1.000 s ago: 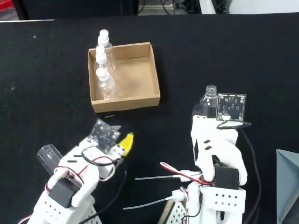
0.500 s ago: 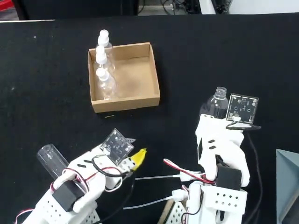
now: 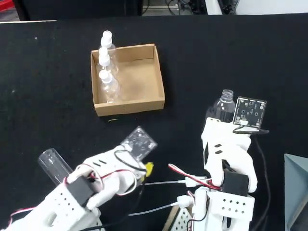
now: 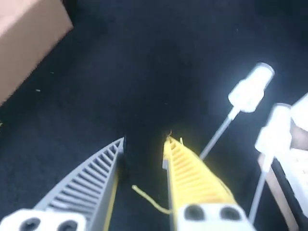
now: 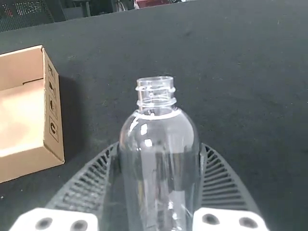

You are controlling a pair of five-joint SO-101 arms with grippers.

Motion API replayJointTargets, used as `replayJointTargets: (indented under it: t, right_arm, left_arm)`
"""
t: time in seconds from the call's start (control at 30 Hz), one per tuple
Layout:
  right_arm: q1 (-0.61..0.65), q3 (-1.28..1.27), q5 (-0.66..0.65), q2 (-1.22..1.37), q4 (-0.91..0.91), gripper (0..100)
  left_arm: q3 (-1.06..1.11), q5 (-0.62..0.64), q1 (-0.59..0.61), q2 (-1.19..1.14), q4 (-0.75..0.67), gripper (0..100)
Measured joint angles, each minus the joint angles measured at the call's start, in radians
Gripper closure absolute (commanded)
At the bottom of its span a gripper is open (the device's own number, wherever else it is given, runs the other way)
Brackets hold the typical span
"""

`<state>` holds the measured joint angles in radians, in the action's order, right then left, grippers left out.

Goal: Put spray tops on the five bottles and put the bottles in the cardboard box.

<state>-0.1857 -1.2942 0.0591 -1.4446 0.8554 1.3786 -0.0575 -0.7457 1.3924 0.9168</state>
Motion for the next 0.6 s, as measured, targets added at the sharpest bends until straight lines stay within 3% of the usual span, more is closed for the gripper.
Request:
replayJointTargets:
  t: [0.27,0.6]
  right_arm:
    - [0.000,0.000,0.000,0.000,0.000,86.7]
    - [0.000,0.000,0.000,0.000,0.000,86.7]
  left_arm:
    - [-0.011,0.069,-0.135,-0.233,-0.095,88]
    - [-0.012,0.078,-0.183,-0.414,-0.176,88]
